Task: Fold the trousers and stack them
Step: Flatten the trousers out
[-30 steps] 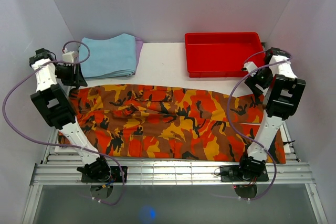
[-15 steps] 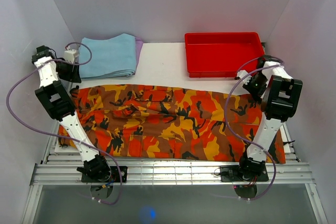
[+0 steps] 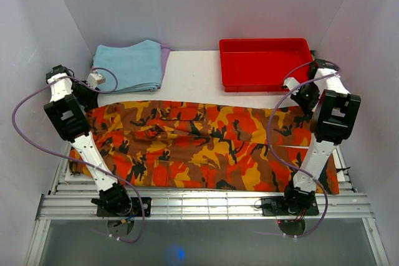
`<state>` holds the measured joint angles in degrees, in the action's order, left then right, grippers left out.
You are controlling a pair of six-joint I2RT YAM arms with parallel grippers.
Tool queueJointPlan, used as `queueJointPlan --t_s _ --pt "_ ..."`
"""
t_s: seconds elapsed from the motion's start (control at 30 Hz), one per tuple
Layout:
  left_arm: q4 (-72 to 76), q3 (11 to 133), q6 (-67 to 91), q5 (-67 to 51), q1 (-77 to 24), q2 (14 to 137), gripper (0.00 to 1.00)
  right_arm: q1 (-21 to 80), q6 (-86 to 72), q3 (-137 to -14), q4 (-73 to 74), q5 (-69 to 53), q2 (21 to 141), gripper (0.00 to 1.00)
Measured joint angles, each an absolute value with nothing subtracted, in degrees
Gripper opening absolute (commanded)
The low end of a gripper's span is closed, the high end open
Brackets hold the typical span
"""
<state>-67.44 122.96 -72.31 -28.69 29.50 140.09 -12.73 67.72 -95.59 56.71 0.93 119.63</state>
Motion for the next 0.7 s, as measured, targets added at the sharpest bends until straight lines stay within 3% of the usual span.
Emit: queueJointPlan --t_s 0.03,0.17,0.6,0.7 --pt "-67.53 122.58 -73.19 -28.69 29.5 139.87 0.24 -12.73 67.68 -95.9 56.95 0.93 119.63 0.08" --pt "-68.29 122.65 -73.67 -29.17 29.5 139.72 0.0 -12.73 67.66 -96.57 57.12 0.91 119.61 0.08" --pt "-60.53 127.87 -53.82 -36.25 29.3 139.92 0.0 -14.92 67.51 -103.72 57.69 -1.8 119.15 0.08" --pt "-59.11 127.87 -51.46 -37.04 29.15 139.04 0.07 -15.46 67.55 -103.61 57.71 -2.28 118.8 0.08"
